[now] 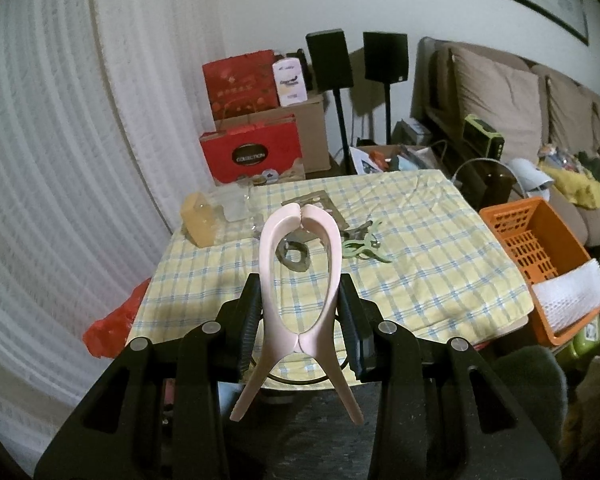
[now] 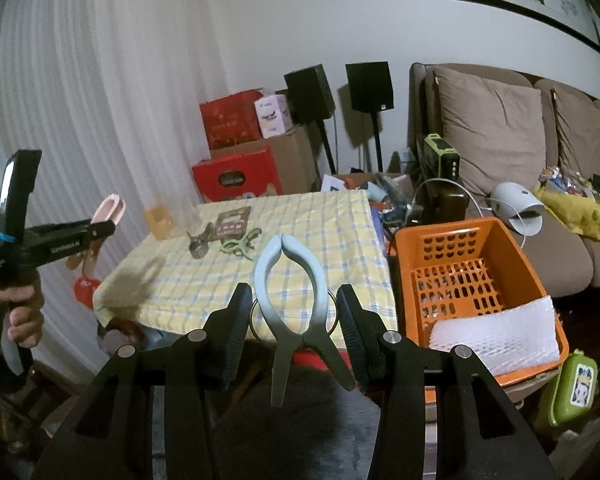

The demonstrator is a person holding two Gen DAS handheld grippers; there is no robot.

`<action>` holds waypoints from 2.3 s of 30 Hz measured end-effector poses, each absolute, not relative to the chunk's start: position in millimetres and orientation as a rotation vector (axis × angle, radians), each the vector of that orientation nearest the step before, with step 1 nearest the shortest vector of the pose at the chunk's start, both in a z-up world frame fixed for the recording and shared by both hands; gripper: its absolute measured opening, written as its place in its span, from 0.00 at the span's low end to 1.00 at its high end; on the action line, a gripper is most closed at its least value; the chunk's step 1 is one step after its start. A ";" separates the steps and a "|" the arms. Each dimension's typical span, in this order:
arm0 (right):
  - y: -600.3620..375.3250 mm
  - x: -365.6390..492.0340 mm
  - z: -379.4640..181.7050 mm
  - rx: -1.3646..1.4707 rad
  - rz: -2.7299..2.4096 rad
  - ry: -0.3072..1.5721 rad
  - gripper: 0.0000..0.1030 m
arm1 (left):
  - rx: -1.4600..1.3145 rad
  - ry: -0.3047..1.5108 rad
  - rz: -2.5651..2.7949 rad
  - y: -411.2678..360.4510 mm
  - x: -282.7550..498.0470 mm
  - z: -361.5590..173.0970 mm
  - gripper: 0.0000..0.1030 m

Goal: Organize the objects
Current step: 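Carry the pink clip left and grey-blue clip right away from the table, then move both held clips toward the orange basket beside the sofa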

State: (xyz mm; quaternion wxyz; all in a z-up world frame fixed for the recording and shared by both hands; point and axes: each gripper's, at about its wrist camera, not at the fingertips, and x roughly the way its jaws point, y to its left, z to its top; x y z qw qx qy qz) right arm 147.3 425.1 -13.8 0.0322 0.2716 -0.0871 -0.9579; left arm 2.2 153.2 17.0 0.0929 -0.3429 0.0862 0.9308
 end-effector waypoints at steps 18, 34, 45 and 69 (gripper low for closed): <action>443.8 140.6 -5.8 0.817 -3.005 -0.224 0.43 | -1.027 0.259 2.746 169.2 6.2 6.5 0.33; 449.4 142.6 -4.8 0.824 -3.039 -0.217 0.43 | -0.981 0.291 2.630 209.0 22.5 -4.5 0.33; 457.9 146.5 -1.0 0.812 -3.061 -0.218 0.43 | -0.955 0.305 2.594 226.6 30.7 -6.6 0.33; 487.5 159.1 6.9 0.800 -3.145 -0.241 0.43 | -0.929 0.264 2.522 239.4 36.6 7.8 0.33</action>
